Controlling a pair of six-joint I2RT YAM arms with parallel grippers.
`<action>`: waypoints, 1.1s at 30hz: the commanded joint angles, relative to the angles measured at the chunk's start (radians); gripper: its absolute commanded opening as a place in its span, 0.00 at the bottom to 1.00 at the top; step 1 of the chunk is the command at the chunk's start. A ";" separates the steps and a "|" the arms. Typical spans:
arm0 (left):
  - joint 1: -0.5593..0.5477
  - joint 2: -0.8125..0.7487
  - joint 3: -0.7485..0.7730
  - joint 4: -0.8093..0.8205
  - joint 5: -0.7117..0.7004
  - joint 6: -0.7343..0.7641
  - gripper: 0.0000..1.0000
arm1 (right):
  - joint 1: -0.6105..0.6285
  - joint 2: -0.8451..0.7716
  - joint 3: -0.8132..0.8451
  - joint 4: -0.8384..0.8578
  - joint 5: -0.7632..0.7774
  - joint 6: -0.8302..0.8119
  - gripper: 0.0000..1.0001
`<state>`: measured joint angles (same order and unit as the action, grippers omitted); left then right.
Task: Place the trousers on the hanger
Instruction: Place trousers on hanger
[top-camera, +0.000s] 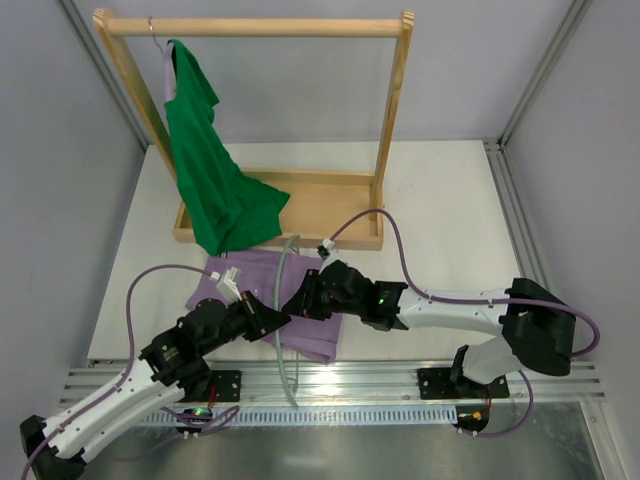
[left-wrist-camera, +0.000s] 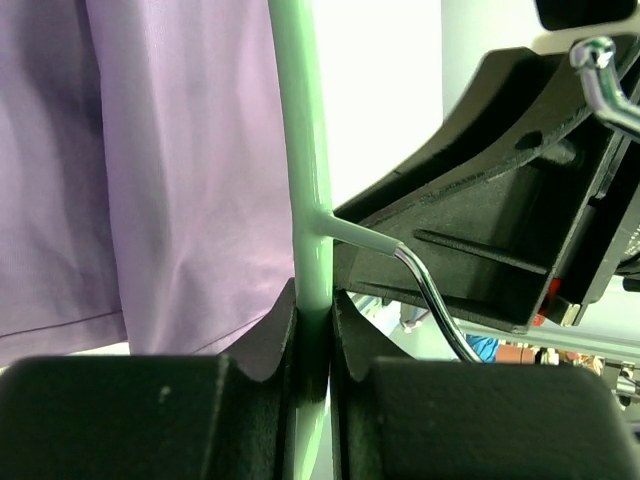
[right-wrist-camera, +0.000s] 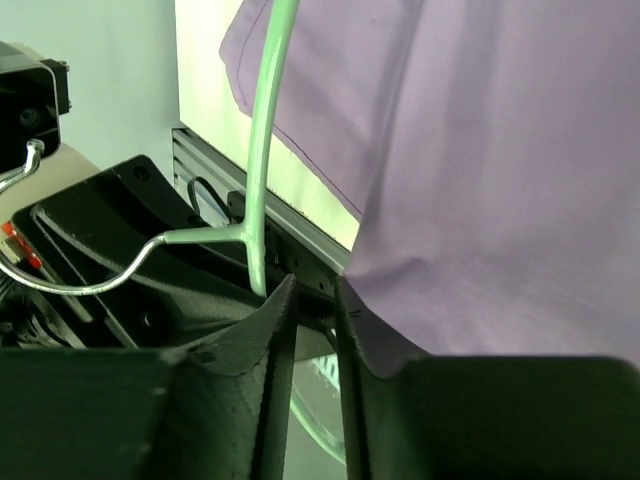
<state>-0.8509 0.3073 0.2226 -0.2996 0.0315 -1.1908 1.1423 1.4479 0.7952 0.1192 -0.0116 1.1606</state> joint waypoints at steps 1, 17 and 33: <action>0.001 0.036 0.050 -0.013 -0.016 -0.006 0.00 | 0.020 -0.070 -0.031 -0.052 -0.014 -0.024 0.22; -0.013 0.167 0.119 0.031 -0.007 0.040 0.27 | 0.105 -0.386 -0.123 -0.199 0.145 -0.213 0.70; -0.111 0.294 0.118 0.214 -0.010 0.020 0.33 | 0.119 -0.336 -0.069 -0.153 0.256 -0.254 0.74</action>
<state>-0.9405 0.5785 0.3065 -0.1890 0.0338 -1.1698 1.2461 1.1316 0.7444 -0.1028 0.2150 0.9112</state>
